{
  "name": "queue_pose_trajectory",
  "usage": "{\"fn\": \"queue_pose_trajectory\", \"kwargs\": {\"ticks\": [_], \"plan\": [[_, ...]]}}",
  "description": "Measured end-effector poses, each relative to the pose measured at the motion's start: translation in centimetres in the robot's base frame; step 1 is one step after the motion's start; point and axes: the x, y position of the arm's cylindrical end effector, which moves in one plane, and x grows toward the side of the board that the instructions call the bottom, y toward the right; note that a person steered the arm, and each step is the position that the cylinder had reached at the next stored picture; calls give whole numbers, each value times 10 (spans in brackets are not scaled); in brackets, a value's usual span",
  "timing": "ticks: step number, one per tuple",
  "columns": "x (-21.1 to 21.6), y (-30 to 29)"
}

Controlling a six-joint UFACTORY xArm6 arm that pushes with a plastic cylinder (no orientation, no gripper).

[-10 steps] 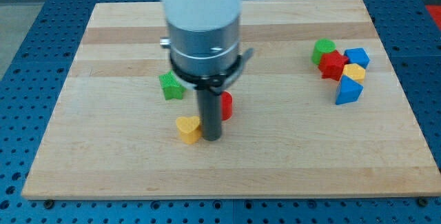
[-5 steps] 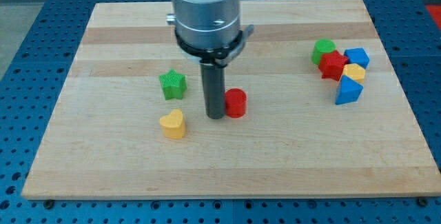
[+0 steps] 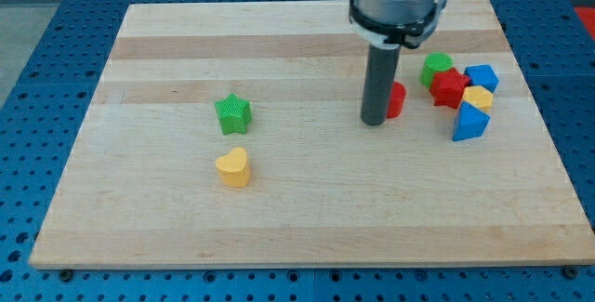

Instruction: Push the red circle into the green circle

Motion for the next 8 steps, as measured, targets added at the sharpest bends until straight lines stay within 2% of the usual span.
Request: {"fn": "queue_pose_trajectory", "kwargs": {"ticks": [2,4,6,7,8], "plan": [[-22,36],[79,23],[147,-77],[148,-141],[131,-193]]}}
